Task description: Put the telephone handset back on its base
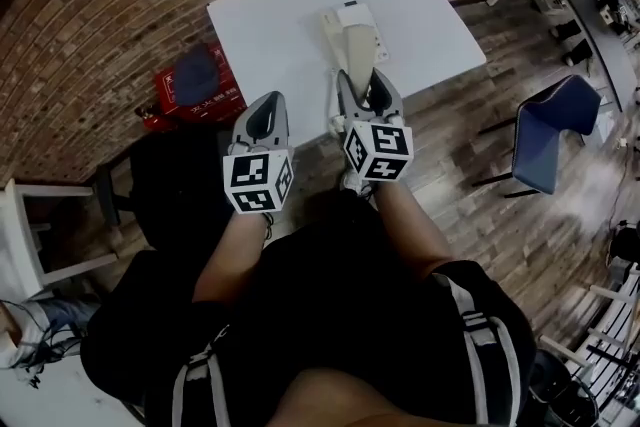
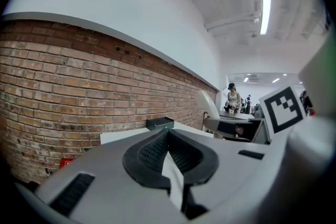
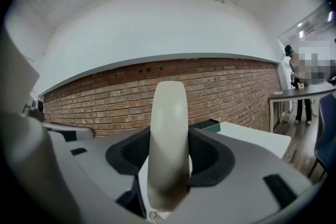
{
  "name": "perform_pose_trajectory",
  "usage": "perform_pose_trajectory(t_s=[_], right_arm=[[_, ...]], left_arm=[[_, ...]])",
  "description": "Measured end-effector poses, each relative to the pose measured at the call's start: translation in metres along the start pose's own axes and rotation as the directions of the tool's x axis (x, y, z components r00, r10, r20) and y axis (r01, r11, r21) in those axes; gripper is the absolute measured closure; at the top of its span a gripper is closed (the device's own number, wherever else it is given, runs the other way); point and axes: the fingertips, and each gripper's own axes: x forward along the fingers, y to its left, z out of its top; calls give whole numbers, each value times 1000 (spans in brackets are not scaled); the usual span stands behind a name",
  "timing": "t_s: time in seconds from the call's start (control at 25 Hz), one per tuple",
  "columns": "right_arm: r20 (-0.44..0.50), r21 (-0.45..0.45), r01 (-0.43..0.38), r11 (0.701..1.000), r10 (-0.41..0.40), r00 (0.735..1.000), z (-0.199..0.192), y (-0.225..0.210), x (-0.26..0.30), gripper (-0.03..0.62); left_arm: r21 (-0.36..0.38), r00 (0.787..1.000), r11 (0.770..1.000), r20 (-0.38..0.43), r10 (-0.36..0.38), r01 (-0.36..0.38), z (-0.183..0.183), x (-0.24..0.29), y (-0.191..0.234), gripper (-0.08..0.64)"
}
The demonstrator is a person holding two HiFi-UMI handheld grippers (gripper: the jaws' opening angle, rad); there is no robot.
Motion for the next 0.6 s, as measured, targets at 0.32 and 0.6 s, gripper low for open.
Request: perform_pose_trajectory(t_s=[0.32,0.6], right_arm=[[-105,-28,-79,997,75,992,-3,-49,68,390],[-215,-28,-149,988,139,967,-16,-81,112,390]], left_arm=[[-30,997,996,-5,82,-82,29,71,-1,561],[-72,986,984,-48,159,-163,28,114,-4,561]])
